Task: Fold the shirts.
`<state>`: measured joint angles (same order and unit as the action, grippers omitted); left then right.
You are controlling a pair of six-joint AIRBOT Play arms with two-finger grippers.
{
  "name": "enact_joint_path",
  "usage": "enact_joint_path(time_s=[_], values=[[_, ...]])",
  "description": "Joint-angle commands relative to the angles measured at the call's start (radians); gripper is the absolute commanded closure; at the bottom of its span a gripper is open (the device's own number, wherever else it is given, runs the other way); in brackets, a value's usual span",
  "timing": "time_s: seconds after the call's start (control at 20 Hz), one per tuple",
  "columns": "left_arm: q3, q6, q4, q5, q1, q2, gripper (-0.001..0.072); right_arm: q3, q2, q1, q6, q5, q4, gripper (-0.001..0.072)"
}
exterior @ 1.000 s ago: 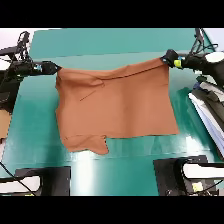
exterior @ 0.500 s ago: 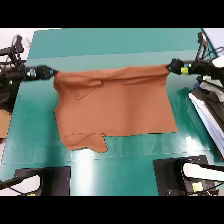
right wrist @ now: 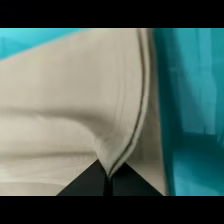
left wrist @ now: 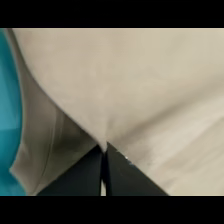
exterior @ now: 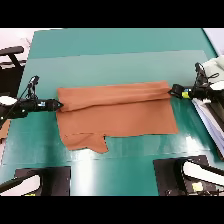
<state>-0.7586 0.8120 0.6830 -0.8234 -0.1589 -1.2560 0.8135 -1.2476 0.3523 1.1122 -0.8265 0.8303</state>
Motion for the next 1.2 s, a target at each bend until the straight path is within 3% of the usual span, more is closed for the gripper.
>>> enact_joint_path(time_s=[0.0, 0.15, 0.2, 0.25, 0.3, 0.6, 0.65, 0.7, 0.75, 0.85, 1.0, 1.15], values=[[0.031, -0.001, 0.024, 0.000, -0.002, 0.002, 0.0683, -0.038, -0.016, 0.031, -0.020, -0.024, 0.002, 0.0691], [0.018, 0.018, 0.024, -0.063, -0.002, 0.003, 0.0679, -0.032, -0.021, 0.031, -0.019, -0.057, 0.000, 0.0684], [-0.001, 0.028, 0.034, -0.107, -0.002, 0.003, 0.0411, -0.015, -0.014, 0.034, -0.021, -0.086, 0.002, 0.0545], [-0.029, 0.081, 0.059, -0.146, -0.002, 0.010, 0.0092, 0.001, 0.001, 0.043, -0.022, -0.117, 0.002, 0.0231], [-0.051, 0.116, 0.094, -0.176, -0.002, 0.028, 0.0088, 0.016, 0.027, 0.064, -0.021, -0.148, 0.002, 0.0071], [0.076, 0.221, 0.135, -0.341, -0.166, 0.298, 0.0086, 0.023, 0.211, 0.267, -0.021, -0.429, 0.012, 0.0072], [0.140, 0.263, 0.145, -0.372, -0.188, 0.340, 0.0085, 0.000, 0.237, 0.299, -0.021, -0.441, 0.010, 0.0072], [0.198, 0.307, 0.167, -0.406, -0.196, 0.369, 0.0003, -0.038, 0.263, 0.322, -0.013, -0.437, 0.010, 0.0073], [0.252, 0.355, 0.198, -0.446, -0.197, 0.391, 0.0003, -0.080, 0.284, 0.343, -0.013, -0.438, 0.012, 0.0073], [0.333, 0.368, 0.211, -0.494, -0.197, 0.406, 0.0002, -0.174, 0.313, 0.371, -0.013, -0.430, 0.012, 0.0074], [0.407, 0.418, 0.198, -0.470, -0.196, 0.404, 0.0001, -0.274, 0.341, 0.362, -0.013, -0.394, 0.009, 0.0093], [0.411, 0.474, 0.190, -0.441, -0.099, 0.402, 0.0001, -0.287, 0.348, 0.320, -0.013, -0.376, 0.008, 0.0094]])
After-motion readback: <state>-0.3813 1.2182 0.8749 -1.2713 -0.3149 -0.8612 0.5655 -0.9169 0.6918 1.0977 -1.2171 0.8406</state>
